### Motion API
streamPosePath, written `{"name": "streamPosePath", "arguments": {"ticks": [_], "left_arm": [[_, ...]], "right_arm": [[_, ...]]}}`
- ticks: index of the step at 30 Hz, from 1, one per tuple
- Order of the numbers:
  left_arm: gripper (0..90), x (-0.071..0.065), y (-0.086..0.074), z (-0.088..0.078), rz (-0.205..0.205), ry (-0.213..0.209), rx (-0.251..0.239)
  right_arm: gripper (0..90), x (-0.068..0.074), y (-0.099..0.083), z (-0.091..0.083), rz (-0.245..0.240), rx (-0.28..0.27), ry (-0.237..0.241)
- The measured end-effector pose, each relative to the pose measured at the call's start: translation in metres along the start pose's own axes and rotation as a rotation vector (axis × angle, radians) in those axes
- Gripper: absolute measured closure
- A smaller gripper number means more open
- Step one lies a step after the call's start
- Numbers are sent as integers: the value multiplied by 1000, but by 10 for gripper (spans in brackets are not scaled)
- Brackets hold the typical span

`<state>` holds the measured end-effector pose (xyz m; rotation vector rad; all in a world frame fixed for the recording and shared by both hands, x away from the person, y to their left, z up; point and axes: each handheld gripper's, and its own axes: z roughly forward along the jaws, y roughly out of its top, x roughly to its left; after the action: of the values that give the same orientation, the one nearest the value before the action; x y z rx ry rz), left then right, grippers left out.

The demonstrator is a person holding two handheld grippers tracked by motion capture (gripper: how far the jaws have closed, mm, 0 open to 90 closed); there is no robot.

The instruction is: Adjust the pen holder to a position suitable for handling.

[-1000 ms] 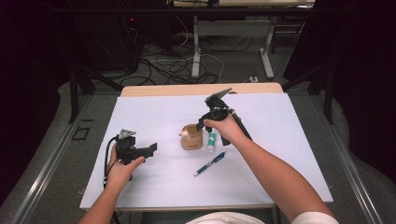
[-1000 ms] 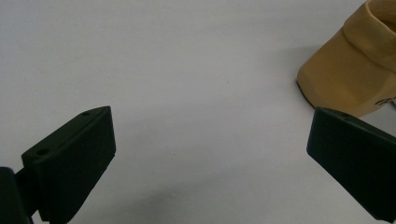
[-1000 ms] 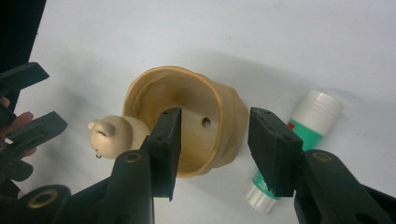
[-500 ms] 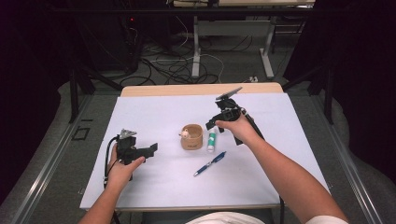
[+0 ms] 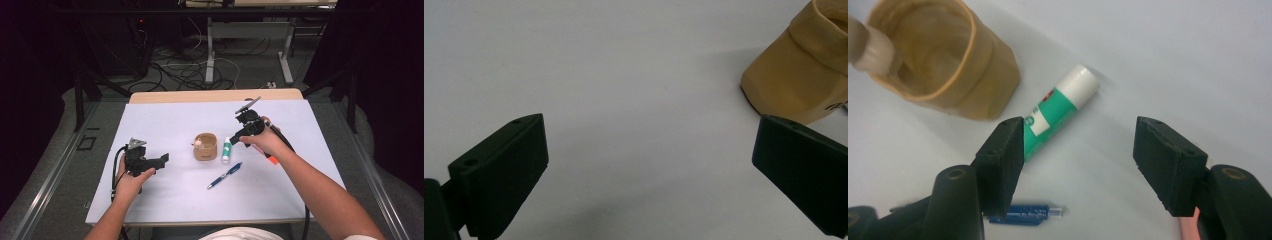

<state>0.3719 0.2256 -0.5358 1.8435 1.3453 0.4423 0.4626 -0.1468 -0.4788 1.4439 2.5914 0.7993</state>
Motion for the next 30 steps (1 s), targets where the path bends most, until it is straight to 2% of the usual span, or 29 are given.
{"name": "streamPosePath", "arguments": {"ticks": [2,3,4,5,6,7,8,10,11,12,13,14,15,16,17,18,20,21,22,23,25,26,27,28,29,30], "left_arm": [[17,0,0,0,1,-4,3],[17,0,0,0,-3,-3,-2],[17,0,0,0,-1,-2,-2],[18,-1,0,0,-3,4,-12],[18,0,0,0,-2,-1,-4],[19,0,0,0,-1,-1,-1],[19,0,0,0,-2,1,-2],[19,0,0,-1,1,2,2],[20,0,0,-1,1,2,2],[20,0,0,-1,2,2,2],[20,0,0,0,2,2,2],[20,0,0,0,6,1,2],[20,1,0,0,8,3,6],[20,1,0,0,4,5,3],[21,1,0,0,3,3,2],[21,1,0,1,2,8,-2],[22,1,0,2,0,10,-10],[22,1,0,2,1,9,-12],[22,1,0,2,1,9,-10],[22,1,0,3,2,9,-9],[22,1,0,3,2,6,-6],[22,1,0,3,2,6,-5],[22,1,0,3,1,7,-6],[23,1,0,3,-1,7,-5],[23,1,0,3,-1,7,-4],[23,1,0,3,-1,8,-4]], "right_arm": [[366,-2,-3,-3,-28,18,-13],[367,-3,-6,2,-25,-67,21],[366,-6,-7,-2,-55,-19,-6],[367,-6,-10,0,-47,-55,-2],[369,-8,-11,-3,-56,-17,-15],[370,-11,-12,-5,-81,-8,-24],[368,-11,-14,-6,-71,14,-33],[356,-16,-17,-8,-92,28,-51],[352,-18,-21,-3,-100,-43,-47],[352,-21,-23,-3,-117,-64,-49],[352,-21,-22,-11,-119,56,-84],[351,-23,-27,-1,-124,-90,-67],[342,-25,-29,-2,-139,-90,-69],[335,-26,-29,-7,-152,-7,-83],[331,-27,-30,-10,-160,37,-101],[322,-29,-33,-8,-167,-5,-101],[305,-32,-36,-11,-190,36,-111],[298,-33,-38,-11,-182,26,-115],[290,-36,-42,-6,-177,-68,-102],[282,-37,-44,-6,-174,-72,-101],[266,-40,-44,-15,-183,43,-128],[256,-43,-49,-6,-170,-107,-103],[249,-43,-50,-8,-160,-85,-105],[243,-45,-50,-14,-168,-15,-120],[239,-47,-51,-14,-178,-15,-117],[236,-48,-52,-14,-168,-19,-123]]}}
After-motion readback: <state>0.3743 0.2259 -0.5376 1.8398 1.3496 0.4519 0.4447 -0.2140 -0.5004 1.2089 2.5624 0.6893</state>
